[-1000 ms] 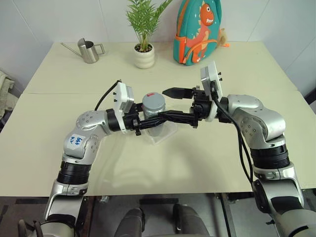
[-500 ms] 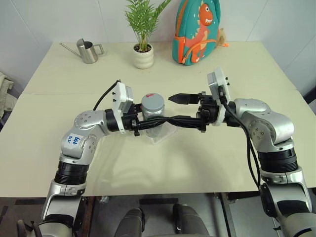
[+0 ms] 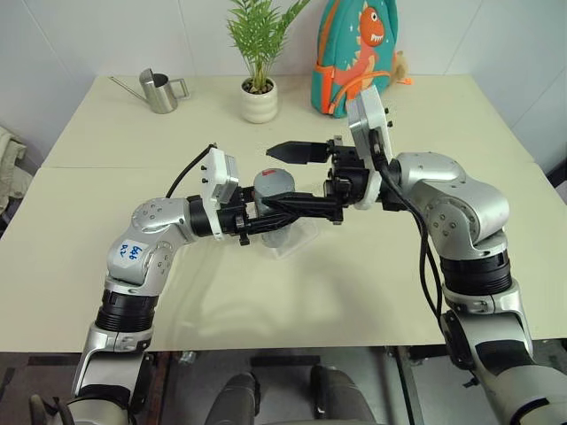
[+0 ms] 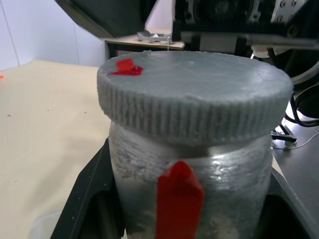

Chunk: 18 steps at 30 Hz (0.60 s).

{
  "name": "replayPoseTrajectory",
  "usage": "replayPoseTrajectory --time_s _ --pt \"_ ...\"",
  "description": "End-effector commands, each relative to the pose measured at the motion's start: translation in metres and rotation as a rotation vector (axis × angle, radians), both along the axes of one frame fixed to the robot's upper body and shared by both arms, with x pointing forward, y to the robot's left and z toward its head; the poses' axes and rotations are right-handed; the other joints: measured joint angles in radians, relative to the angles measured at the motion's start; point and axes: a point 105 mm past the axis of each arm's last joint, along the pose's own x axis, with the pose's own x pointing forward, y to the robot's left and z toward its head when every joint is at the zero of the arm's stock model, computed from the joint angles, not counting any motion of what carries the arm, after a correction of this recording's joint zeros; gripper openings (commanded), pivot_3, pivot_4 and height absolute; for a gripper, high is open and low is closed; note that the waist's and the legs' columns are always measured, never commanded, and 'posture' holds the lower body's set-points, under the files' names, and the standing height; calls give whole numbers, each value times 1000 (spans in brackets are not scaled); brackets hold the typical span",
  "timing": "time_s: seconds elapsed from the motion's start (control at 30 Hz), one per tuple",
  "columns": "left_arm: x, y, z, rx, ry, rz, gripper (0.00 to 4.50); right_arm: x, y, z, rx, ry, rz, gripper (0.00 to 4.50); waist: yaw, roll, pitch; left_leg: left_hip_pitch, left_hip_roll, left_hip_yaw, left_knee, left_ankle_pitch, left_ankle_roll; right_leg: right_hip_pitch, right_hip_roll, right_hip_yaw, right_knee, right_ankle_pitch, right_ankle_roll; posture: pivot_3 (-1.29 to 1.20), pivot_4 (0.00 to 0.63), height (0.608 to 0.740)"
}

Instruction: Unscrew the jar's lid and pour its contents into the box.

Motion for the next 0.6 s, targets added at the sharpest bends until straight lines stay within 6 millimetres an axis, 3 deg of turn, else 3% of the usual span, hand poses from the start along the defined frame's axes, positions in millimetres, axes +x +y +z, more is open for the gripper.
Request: replayPoseTrajectory --time_s 0.03,0.3,0.6 --pt "-4 -3 9 -13 -37 -28 2083 -1 6 7 5 -56 9 4480 0 0 0 0 0 0 0 0 0 0 0 0 0 0 0 0 150 740" --pt "-4 -4 10 -10 -40 -35 2083 10 3 0 -8 -45 -17 4480 -1 0 0 0 0 0 0 0 0 0 0 0 0 0 0 0 150 740" --pt "-4 -3 10 -10 -43 -28 2083 20 -13 -3 -11 -29 -63 4480 -1 0 0 0 0 0 0 0 0 -1 0 0 1 0 0 0 150 740"
